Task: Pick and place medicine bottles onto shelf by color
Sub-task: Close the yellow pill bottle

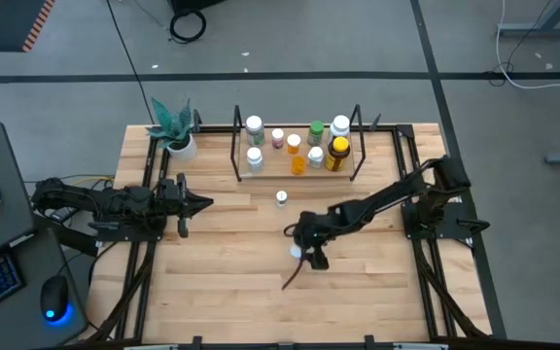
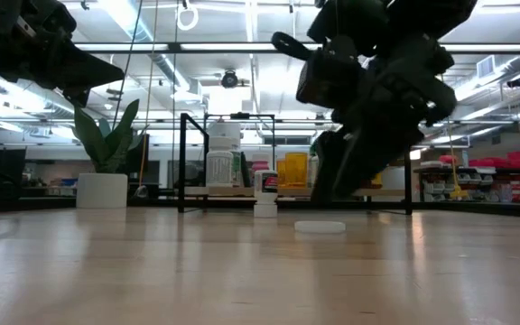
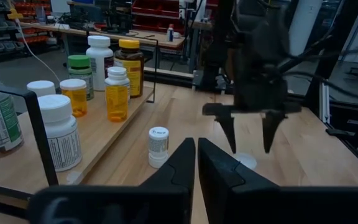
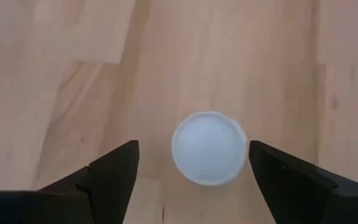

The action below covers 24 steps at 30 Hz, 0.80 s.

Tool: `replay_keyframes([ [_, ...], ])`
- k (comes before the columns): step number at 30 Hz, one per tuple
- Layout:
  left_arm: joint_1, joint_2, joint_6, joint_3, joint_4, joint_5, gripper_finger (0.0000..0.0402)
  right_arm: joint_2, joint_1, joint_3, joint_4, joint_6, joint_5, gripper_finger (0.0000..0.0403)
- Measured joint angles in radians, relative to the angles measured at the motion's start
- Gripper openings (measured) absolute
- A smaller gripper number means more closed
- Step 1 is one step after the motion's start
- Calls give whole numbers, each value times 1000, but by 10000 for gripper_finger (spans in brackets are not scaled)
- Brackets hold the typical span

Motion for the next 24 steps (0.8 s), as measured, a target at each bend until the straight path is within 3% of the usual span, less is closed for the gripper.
replay_keyframes([
  [9, 0, 0, 0, 0, 0, 0, 35, 96, 33, 97, -58, -38, 113, 325],
  [24, 0, 0, 0, 0, 0, 0, 32, 120, 24, 101, -90, -38, 127, 272],
])
